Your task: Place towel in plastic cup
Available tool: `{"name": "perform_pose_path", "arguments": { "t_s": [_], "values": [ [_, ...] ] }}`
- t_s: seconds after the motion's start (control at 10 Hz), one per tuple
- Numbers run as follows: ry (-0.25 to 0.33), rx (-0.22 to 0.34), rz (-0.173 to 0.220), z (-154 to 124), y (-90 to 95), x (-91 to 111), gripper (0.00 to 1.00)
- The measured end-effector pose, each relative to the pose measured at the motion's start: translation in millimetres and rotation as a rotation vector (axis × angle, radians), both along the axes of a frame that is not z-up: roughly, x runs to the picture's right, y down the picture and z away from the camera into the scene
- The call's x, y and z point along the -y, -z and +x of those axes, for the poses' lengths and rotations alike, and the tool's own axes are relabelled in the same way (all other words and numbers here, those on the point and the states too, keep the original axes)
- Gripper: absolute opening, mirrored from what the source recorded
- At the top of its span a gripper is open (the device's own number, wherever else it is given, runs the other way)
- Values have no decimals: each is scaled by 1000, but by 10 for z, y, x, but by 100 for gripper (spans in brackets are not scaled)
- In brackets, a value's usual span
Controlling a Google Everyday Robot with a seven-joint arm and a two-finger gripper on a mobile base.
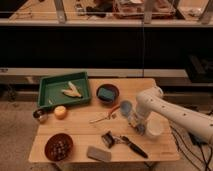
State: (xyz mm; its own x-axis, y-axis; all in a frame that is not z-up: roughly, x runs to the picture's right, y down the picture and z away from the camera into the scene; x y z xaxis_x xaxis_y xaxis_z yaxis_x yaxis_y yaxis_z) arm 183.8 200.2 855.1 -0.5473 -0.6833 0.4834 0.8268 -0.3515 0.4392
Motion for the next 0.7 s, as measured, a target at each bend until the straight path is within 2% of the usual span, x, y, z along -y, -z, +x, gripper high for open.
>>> {"name": "perform_pose_path", "arguments": {
  "t_s": [0.3, 0.6, 0.7],
  "values": [
    [-90, 12, 8, 3, 193, 373, 0],
    [-195, 85, 30, 26, 673, 978, 0],
    [-240, 121, 46, 60, 895, 1249, 0]
  ]
}}
